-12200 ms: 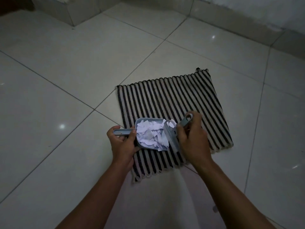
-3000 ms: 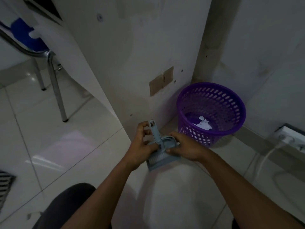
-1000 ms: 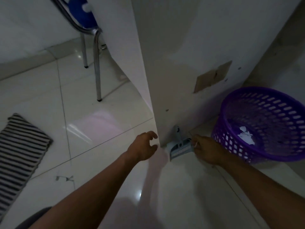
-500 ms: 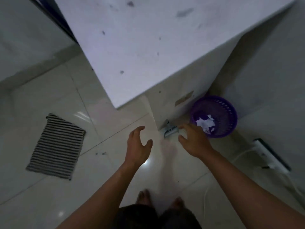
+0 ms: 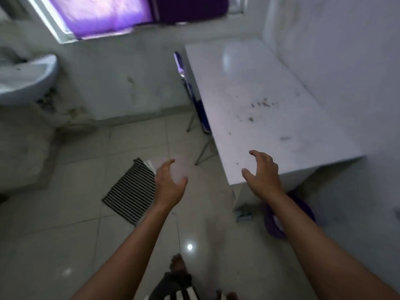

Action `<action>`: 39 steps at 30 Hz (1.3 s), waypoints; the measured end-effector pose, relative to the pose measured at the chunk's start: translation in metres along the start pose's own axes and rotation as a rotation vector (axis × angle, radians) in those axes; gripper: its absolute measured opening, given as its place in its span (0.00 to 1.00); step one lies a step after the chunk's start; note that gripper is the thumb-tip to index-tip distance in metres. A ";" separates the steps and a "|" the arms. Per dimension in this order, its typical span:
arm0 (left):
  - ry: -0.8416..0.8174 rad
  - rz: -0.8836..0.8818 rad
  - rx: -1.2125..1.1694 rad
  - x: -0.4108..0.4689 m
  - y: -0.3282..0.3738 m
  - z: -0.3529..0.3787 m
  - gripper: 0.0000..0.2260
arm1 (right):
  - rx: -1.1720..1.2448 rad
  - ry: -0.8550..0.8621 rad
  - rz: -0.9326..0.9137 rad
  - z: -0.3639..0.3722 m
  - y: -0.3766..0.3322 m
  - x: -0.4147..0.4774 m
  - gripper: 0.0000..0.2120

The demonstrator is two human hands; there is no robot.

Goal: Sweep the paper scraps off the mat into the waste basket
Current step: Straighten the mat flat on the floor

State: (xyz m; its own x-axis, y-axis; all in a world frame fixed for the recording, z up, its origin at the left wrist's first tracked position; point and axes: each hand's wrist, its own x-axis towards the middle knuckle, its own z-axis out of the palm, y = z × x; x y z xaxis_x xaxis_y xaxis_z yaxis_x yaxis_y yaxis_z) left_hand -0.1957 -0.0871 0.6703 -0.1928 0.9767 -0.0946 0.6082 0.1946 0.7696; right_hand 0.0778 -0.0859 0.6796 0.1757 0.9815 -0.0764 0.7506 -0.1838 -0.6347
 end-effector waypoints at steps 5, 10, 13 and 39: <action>0.137 -0.079 -0.100 0.036 -0.005 -0.078 0.28 | -0.080 -0.059 -0.264 0.009 -0.118 0.053 0.30; 0.234 -0.096 -0.139 0.078 -0.019 -0.159 0.28 | -0.317 -0.096 -0.501 -0.006 -0.206 0.110 0.33; 0.284 -0.074 -0.117 0.108 -0.033 -0.199 0.28 | -0.349 -0.071 -0.547 0.002 -0.253 0.133 0.34; 0.774 -0.898 -0.319 0.205 -0.220 -0.196 0.28 | -0.561 -0.859 -0.962 0.344 -0.427 0.323 0.34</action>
State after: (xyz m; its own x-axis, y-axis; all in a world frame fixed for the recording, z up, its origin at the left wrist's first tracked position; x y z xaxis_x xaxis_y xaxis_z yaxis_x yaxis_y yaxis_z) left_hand -0.5196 0.0530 0.6055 -0.9185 0.1751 -0.3546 -0.1708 0.6331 0.7550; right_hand -0.4053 0.3285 0.6613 -0.8306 0.4227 -0.3626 0.5394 0.7725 -0.3351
